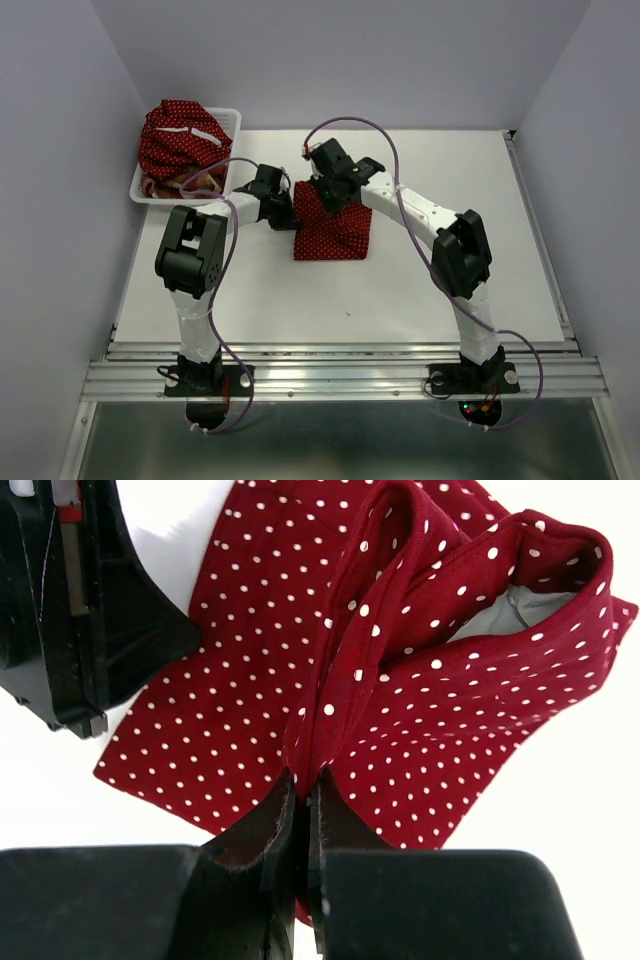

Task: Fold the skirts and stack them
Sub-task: Fold the skirt

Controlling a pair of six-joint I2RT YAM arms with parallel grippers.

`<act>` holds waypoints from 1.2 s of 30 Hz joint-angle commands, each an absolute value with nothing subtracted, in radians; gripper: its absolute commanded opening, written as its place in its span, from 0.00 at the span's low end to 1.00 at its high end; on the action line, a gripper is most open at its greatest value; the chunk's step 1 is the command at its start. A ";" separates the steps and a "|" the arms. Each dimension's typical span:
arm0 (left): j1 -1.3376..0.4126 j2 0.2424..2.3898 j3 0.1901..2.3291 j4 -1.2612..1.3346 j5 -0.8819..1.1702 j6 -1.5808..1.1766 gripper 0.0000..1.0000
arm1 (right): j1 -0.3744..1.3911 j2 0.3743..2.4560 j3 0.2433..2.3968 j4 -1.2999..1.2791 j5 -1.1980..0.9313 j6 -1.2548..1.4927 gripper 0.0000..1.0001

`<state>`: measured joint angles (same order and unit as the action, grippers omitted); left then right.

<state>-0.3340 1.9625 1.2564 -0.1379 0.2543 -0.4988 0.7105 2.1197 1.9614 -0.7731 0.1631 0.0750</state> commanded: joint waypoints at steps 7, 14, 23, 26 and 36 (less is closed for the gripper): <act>-0.342 1.979 1.250 -0.160 0.233 -0.505 0.11 | 0.723 2.209 1.991 -0.627 0.127 0.118 0.01; -0.342 1.968 1.243 -0.161 0.218 -0.515 0.11 | 0.723 2.246 1.980 -0.594 0.062 0.152 0.06; -0.336 1.951 1.253 -0.181 0.172 -0.531 0.13 | 0.723 2.218 2.000 -0.594 0.029 0.175 0.60; -0.333 1.927 1.249 -0.184 0.155 -0.534 0.15 | 0.723 2.165 1.990 -0.592 0.014 0.170 0.71; -0.308 1.818 1.230 -0.251 0.068 -0.545 0.52 | 0.689 1.973 1.876 -0.588 0.101 0.172 1.00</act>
